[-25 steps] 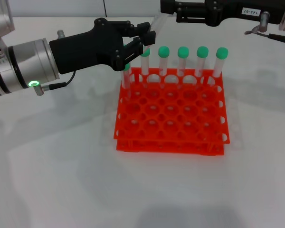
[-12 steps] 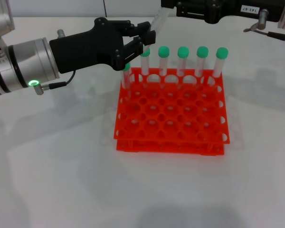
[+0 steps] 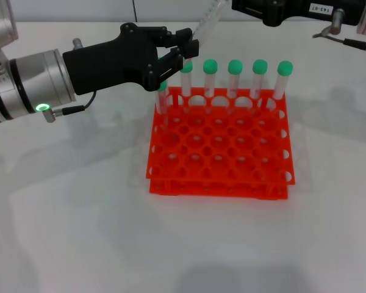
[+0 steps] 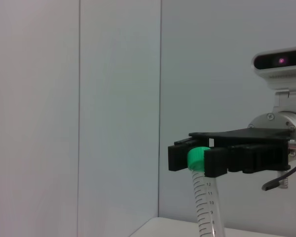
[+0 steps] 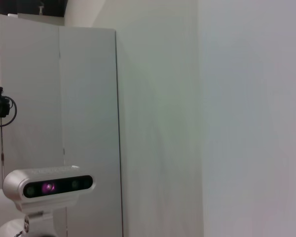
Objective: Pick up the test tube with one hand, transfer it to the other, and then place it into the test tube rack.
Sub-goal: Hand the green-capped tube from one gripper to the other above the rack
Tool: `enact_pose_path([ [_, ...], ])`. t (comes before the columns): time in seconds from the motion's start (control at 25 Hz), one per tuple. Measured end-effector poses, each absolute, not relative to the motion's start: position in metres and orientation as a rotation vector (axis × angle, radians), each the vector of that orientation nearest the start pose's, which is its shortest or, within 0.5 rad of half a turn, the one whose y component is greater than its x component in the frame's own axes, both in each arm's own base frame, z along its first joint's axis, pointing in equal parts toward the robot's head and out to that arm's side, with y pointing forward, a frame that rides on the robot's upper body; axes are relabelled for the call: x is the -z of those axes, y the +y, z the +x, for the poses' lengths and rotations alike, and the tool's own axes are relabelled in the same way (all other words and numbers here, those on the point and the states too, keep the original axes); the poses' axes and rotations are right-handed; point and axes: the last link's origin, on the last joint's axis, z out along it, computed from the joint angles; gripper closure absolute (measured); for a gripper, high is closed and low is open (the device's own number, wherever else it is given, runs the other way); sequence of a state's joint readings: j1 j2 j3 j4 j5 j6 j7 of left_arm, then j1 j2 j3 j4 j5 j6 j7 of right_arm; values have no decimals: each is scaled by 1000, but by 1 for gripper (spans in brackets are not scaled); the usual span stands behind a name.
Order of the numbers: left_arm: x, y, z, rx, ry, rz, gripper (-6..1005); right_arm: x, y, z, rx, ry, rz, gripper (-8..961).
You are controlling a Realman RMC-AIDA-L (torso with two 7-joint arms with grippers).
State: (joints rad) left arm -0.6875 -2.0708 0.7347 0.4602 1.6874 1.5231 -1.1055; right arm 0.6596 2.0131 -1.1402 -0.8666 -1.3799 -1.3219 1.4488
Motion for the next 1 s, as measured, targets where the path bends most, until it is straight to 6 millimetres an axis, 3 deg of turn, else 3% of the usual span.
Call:
enact_pose_path([
  [0.16, 10, 369, -195, 1041, -250, -2608, 825, -37, 401, 120, -1047, 166, -2588, 649],
  [1.0, 7, 371, -194, 1040, -224, -2597, 826, -36, 399, 123, -1052, 178, -2588, 670],
])
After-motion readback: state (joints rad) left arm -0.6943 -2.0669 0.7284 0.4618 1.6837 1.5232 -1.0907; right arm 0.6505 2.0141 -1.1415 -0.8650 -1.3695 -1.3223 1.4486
